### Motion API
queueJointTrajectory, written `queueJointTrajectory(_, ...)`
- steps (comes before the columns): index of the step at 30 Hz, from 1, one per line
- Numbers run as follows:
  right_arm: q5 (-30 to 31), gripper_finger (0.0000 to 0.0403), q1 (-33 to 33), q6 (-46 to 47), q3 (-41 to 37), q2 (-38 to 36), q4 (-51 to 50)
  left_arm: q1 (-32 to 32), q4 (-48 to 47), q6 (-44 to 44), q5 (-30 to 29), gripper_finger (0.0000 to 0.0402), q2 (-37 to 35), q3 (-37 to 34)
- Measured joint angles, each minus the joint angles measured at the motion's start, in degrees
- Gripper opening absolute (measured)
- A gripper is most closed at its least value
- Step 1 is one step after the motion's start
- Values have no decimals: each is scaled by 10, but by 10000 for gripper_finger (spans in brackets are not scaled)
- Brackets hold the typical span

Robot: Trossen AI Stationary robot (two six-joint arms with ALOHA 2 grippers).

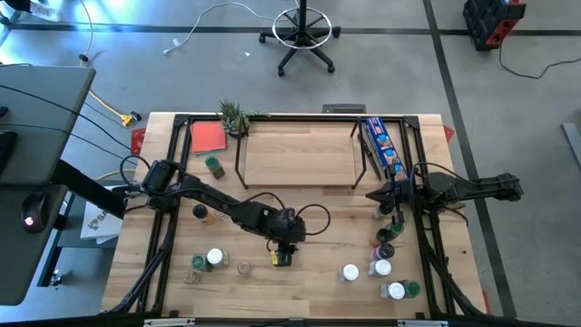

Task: Shelf spices
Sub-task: Put the brown seasoning bottle on the shelf

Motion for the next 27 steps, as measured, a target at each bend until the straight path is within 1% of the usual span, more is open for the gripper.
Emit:
queueJointTrajectory(1, 0, 0, 0, 0, 0, 0, 0, -1, -9, -10, -5, 166, -5, 1)
queueJointTrajectory(3, 0, 0, 0, 0, 0, 0, 0, -1, -51, -21, -28, 166, -15, 26)
queueJointTrajectory(7, 0, 0, 0, 0, 0, 0, 0, 17, -163, -16, -75, 166, -35, 125)
queueJointTrajectory(10, 0, 0, 0, 0, 0, 0, 0, 59, -241, -8, -104, 166, -39, 216)
queueJointTrajectory(13, 0, 0, 0, 0, 0, 0, 0, 128, -292, 19, -103, 166, -40, 275)
queueJointTrajectory(18, 0, 0, 0, 0, 0, 0, 0, 271, -357, 62, -83, 166, -36, 283)
queueJointTrajectory(21, 0, 0, 0, 0, 0, 0, 0, 348, -379, 97, -82, 166, -30, 283)
queueJointTrajectory(24, 0, 0, 0, 0, 0, 0, 0, 405, -384, 123, -68, 166, -20, 283)
queueJointTrajectory(27, 0, 0, 0, 0, 0, -1, 0, 442, -391, 147, -44, 166, -15, 283)
